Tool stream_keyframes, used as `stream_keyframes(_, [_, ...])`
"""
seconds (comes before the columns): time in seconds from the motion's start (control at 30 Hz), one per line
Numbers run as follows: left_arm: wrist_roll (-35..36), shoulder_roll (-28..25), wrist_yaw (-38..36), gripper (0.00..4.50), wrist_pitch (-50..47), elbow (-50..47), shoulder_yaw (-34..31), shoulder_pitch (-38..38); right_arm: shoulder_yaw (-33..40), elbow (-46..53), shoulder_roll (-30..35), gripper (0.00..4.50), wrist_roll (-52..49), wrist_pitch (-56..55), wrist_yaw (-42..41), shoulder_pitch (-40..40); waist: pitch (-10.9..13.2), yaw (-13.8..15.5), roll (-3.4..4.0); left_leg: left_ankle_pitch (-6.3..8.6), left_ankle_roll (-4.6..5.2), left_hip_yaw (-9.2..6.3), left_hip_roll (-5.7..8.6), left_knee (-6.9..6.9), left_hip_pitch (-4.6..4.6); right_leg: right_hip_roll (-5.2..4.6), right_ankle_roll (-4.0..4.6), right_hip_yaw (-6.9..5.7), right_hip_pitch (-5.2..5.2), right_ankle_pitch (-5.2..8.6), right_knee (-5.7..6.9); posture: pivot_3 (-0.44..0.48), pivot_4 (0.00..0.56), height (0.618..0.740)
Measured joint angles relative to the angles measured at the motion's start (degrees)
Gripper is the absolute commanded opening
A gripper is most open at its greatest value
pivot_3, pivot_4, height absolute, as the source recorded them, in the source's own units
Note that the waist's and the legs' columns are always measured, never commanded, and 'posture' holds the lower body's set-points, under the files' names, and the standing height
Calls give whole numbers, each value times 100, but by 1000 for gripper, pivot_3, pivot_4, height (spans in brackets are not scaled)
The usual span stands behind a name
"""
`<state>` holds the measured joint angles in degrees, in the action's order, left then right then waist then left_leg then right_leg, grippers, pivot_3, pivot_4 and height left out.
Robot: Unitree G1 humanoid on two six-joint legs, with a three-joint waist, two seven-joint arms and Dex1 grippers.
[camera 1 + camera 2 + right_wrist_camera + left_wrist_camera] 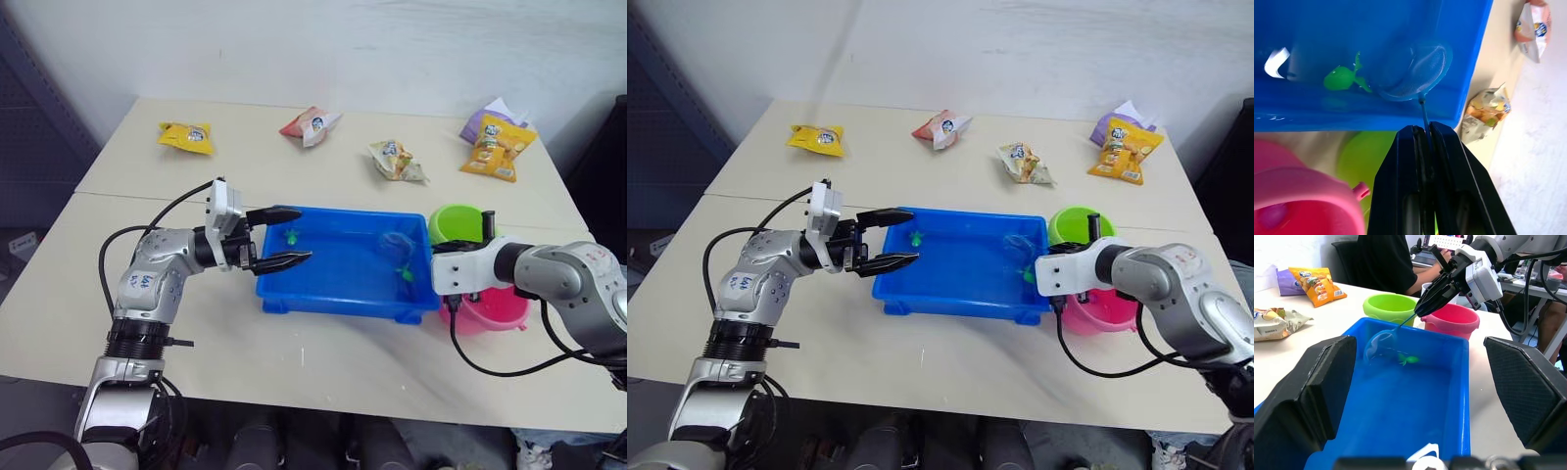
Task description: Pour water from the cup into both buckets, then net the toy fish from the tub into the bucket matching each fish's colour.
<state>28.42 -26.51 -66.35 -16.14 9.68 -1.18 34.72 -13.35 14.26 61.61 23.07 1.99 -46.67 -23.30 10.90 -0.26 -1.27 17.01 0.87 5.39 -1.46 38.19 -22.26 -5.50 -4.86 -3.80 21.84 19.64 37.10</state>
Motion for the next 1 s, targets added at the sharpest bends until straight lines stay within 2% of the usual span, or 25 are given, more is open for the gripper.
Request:
stream_keyframes(0.37, [-69,-118,-240,4478,195,139,4,0,34,467,8,0,13,612,-1149,44,0,9,0,0,0,-2,0,0,0,0,0,-1,-3,0,-1,0,150,738])
stream_keyframes(0.6, [-70,-132,-265,4478,198,189,4,0,148,1064,36,0,-315,1739,-1935,269,0,10,0,0,0,-5,0,0,0,-1,0,-4,-4,0,-1,0,150,738])
stream_keyframes(0.67, [-69,-142,-266,4478,194,184,4,-2,206,1295,38,0,-538,2375,-2195,336,0,13,0,1,1,-8,0,0,0,-2,0,-4,-5,0,-2,0,150,738])
stream_keyframes(1.0, [-69,-171,-267,4478,186,177,2,-9,221,1517,49,0,-1133,3851,-2574,82,0,18,0,4,5,-12,2,0,-1,-7,0,-10,-10,0,-9,0,150,738])
